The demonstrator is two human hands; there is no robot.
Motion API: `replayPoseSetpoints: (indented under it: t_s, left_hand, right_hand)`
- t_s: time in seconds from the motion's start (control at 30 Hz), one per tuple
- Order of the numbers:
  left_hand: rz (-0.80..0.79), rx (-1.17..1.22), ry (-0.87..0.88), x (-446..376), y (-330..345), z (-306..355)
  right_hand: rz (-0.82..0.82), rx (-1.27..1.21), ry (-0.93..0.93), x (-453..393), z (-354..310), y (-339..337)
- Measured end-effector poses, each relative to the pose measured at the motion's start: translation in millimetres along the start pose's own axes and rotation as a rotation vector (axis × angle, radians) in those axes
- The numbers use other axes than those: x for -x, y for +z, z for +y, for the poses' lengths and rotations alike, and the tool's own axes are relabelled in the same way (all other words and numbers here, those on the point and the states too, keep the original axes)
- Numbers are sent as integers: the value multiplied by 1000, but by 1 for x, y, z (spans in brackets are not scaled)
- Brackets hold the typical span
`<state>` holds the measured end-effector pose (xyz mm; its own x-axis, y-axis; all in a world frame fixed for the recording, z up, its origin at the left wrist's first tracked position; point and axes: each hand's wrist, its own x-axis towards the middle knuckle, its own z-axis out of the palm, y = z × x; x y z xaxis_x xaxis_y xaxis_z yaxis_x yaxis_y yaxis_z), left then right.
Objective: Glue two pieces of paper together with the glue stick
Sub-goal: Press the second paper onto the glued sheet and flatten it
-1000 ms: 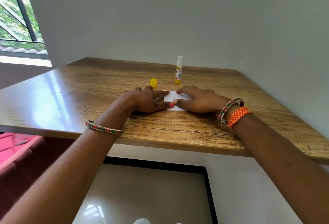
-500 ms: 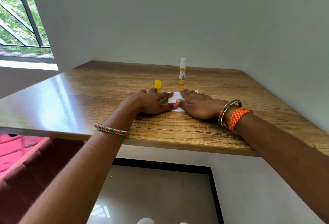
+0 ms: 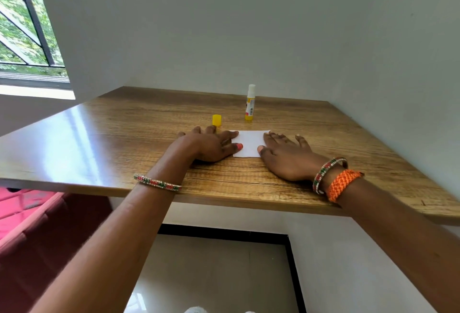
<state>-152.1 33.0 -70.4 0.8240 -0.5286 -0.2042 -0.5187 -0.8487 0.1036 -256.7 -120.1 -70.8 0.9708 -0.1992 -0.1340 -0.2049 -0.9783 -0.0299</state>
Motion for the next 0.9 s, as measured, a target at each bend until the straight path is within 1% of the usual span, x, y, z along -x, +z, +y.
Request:
replayPoseSetpoints:
  t_s: [0.23,0.33,0.43,0.53,0.63,0.77,0.9]
  left_hand:
    - [-9,-9,-5,-1,0,0]
    - [-1,-12,-9,-2,1,0]
    - [7,-15,-4,-1,2,1]
    - [9,-17,0,-1,1,0]
    - [5,-17,3,-2,2,-1]
    - [0,-12,10,-3,2,-3]
    - [-11,-34,-5,-4,2,-1]
  right_hand:
    - [82,18,-82,28,8,10]
    - [126,-21,-145,36,4,10]
    - [115,-67,-241,40,-6,8]
    - [86,-103,-279,36,-15,6]
    - [74,-39,-260,38,-18,7]
    - [35,82,-156,44,-12,7]
    - [-32,41,-49,28,3,-3]
